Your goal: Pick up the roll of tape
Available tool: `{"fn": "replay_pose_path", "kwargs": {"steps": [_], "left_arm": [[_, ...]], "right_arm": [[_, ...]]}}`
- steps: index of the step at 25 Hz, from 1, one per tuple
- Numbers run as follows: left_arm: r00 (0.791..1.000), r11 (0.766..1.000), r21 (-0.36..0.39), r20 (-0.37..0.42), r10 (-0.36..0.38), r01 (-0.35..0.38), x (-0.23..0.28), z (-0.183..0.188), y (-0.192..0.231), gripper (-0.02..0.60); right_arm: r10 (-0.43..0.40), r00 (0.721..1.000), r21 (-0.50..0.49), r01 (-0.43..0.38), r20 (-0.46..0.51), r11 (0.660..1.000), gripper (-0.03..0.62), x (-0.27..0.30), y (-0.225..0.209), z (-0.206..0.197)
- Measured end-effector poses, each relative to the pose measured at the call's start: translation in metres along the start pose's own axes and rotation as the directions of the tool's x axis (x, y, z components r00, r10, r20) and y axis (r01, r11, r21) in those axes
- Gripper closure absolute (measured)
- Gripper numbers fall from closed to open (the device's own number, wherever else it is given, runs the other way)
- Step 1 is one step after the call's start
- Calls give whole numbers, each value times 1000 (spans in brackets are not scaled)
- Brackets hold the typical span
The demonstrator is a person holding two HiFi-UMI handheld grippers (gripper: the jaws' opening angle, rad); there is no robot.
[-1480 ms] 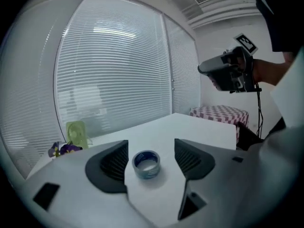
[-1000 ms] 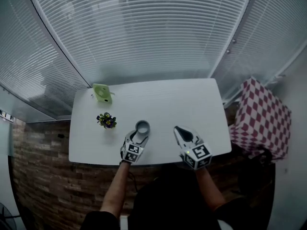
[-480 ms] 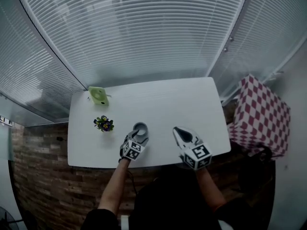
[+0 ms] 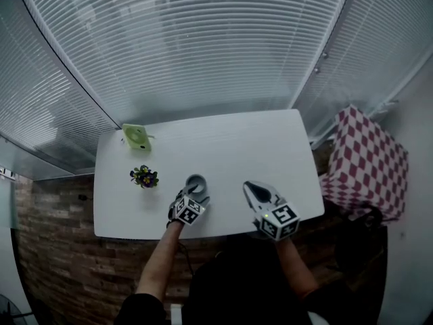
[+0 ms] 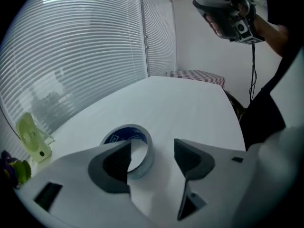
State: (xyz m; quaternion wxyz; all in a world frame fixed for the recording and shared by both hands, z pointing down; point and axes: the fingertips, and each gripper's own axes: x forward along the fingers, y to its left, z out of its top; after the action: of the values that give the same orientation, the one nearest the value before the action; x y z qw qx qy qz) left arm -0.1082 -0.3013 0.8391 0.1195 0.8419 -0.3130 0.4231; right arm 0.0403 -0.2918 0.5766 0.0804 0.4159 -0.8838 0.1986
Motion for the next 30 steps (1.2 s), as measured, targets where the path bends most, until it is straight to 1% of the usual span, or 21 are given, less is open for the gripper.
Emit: {"fn": "replay_pose_path", "kwargs": {"steps": [3, 5, 9, 10, 11, 13, 15, 18, 21, 24, 26, 30], "left_arm": [[1000, 1000, 13, -13, -18, 19, 6, -3, -2, 299], [1000, 1000, 18, -17, -24, 24, 9, -2, -2, 301], [998, 997, 70, -70, -10, 15, 13, -5, -4, 305], [997, 997, 74, -75, 3, 2, 13, -5, -2, 321], [997, 997, 70, -74, 19, -14, 13, -5, 2, 358], [997, 998, 59, -72, 41, -37, 12, -5, 9, 461], [995, 997, 70, -86, 45, -39, 13, -7, 11, 469], [993, 993, 108, -111, 51, -39, 14, -9, 10, 472], [989, 990, 143, -145, 41, -20, 13, -8, 9, 479], [980, 985, 167, -197, -8, 41, 13, -11, 6, 498], [977, 982, 178, -211, -31, 70, 14, -11, 4, 510], [978, 981, 183, -206, -26, 65, 12, -12, 3, 528]], "right_arm": [[-11, 1000, 7, 11, -6, 1000, 586, -1, -4, -4], [-7, 1000, 30, 7, -8, 1000, 586, -3, -6, -5], [-1, 1000, 62, 2, -3, 998, 586, -6, -9, -5], [-2, 1000, 62, 3, -2, 998, 586, -6, -10, -5], [-1, 1000, 61, 2, -2, 998, 586, -6, -10, -6], [7, 1000, 58, -7, -4, 998, 586, -4, -10, -7], [13, 1000, 60, -12, -11, 998, 586, -2, -9, -8], [13, 1000, 63, -11, -18, 998, 586, 0, -8, -8], [22, 1000, 62, -21, -16, 998, 586, 3, -7, -9], [30, 999, 85, -28, -17, 996, 586, 4, -5, -9], [34, 999, 92, -32, -20, 995, 586, 3, -5, -10], [30, 999, 84, -28, -22, 996, 586, 2, -6, -10]]}}
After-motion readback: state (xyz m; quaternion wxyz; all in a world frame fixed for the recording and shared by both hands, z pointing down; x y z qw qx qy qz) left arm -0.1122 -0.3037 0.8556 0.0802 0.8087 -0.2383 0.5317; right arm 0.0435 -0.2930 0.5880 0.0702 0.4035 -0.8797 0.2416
